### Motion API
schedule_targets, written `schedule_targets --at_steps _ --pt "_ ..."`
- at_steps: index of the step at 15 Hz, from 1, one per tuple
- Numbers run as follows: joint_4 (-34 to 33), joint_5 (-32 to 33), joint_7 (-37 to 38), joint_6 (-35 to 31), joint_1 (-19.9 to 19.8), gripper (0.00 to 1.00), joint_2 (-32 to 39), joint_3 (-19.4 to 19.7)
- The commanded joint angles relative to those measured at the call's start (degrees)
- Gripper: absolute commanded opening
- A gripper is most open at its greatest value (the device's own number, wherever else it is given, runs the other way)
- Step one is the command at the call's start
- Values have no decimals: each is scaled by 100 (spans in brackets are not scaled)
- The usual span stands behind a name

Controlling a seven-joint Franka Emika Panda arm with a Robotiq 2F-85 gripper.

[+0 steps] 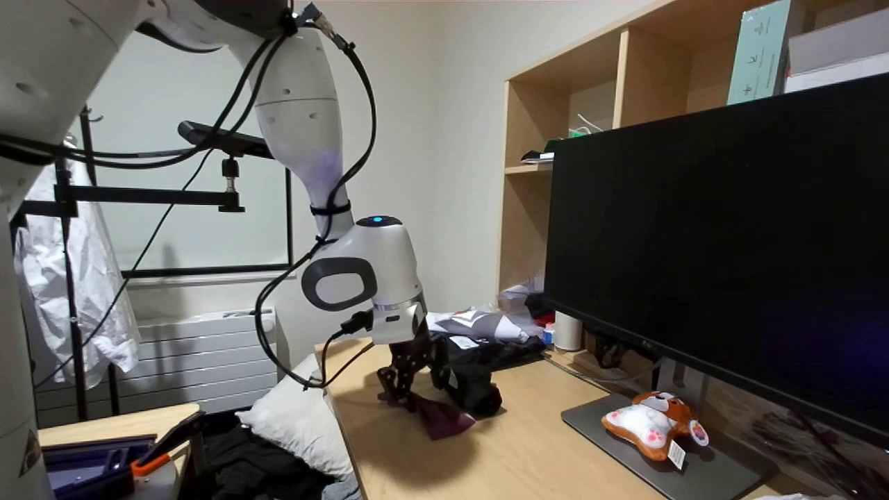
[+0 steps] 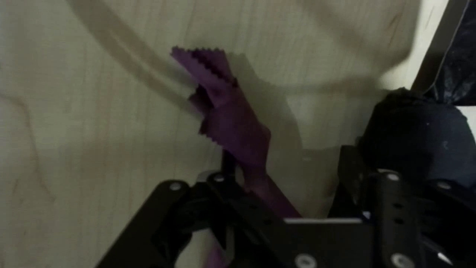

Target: Move the maroon cloth to the left then move the yellow object to the left

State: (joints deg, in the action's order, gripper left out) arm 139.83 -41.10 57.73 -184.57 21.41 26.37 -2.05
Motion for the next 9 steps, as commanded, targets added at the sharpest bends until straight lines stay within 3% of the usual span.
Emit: schedule_targets --at_steps 1,6,9 --pt "-1 -91 246 11 -128 99 -184 -279" --pt "-34 -77 386 163 -319 100 -637 -620" --pt "46 92 166 641 -554 100 -1019 -836"
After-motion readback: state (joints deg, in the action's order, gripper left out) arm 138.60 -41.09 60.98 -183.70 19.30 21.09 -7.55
